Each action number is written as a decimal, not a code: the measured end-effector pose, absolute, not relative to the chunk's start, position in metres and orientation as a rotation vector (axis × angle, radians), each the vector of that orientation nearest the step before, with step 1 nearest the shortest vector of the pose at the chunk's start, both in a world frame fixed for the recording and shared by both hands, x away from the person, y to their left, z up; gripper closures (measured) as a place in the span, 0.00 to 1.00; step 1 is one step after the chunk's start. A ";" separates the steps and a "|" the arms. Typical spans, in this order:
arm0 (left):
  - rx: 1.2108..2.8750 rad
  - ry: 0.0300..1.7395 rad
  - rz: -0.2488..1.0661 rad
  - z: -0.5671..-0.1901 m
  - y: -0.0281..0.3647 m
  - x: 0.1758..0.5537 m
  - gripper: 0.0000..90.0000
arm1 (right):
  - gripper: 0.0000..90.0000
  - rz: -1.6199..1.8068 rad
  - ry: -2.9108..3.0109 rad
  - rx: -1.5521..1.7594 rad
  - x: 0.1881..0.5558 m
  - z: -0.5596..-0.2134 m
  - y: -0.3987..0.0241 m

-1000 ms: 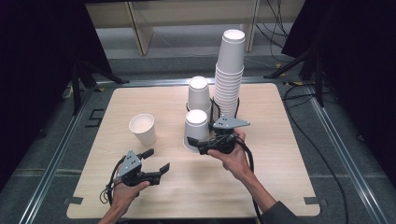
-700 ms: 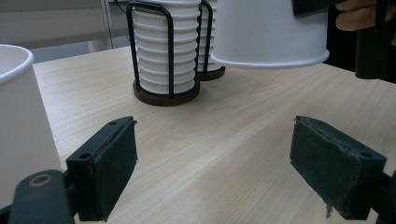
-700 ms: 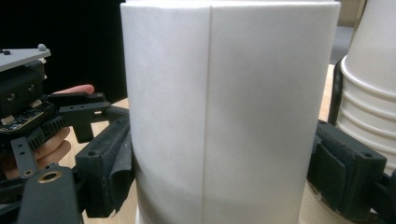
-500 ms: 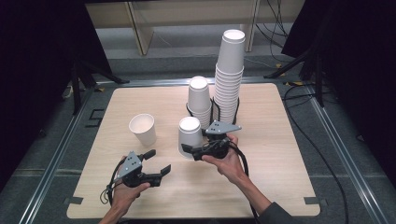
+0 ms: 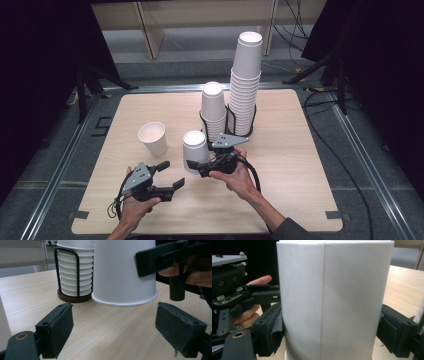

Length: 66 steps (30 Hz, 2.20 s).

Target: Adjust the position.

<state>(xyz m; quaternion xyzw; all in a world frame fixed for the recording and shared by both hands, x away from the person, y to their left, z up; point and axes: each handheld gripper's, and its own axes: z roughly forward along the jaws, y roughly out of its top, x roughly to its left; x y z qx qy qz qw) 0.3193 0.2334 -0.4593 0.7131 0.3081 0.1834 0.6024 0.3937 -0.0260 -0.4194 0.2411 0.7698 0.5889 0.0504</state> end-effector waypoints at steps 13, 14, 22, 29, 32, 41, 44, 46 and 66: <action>1.673 0.732 0.392 -0.461 0.228 0.321 0.16 | 0.19 1.810 2.364 0.701 0.385 -0.423 -0.001; 1.673 0.732 0.392 -0.461 0.228 0.321 0.15 | 0.19 1.827 2.371 0.728 0.383 -0.423 0.001; 1.658 0.743 0.381 -0.462 0.225 0.321 0.05 | 0.19 1.829 2.359 0.674 0.378 -0.422 0.010; 1.633 0.729 0.365 -0.462 0.226 0.323 0.01 | 0.19 1.871 2.354 0.654 0.375 -0.424 0.015; 1.645 0.734 0.365 -0.462 0.226 0.323 0.00 | 0.19 1.907 2.366 0.677 0.370 -0.425 0.018; 1.614 0.733 0.334 -0.462 0.226 0.324 0.00 | 0.19 1.939 2.338 0.657 0.369 -0.427 0.019; 1.618 0.755 0.315 -0.461 0.227 0.323 0.00 | 0.19 1.939 2.320 0.634 0.369 -0.427 0.019; 1.620 0.750 0.315 -0.461 0.228 0.323 0.00 | 0.19 1.941 2.351 0.656 0.366 -0.425 0.019; 1.731 0.647 0.466 -0.454 0.225 0.317 0.06 | 0.15 1.855 2.387 0.563 0.368 -0.412 0.015</action>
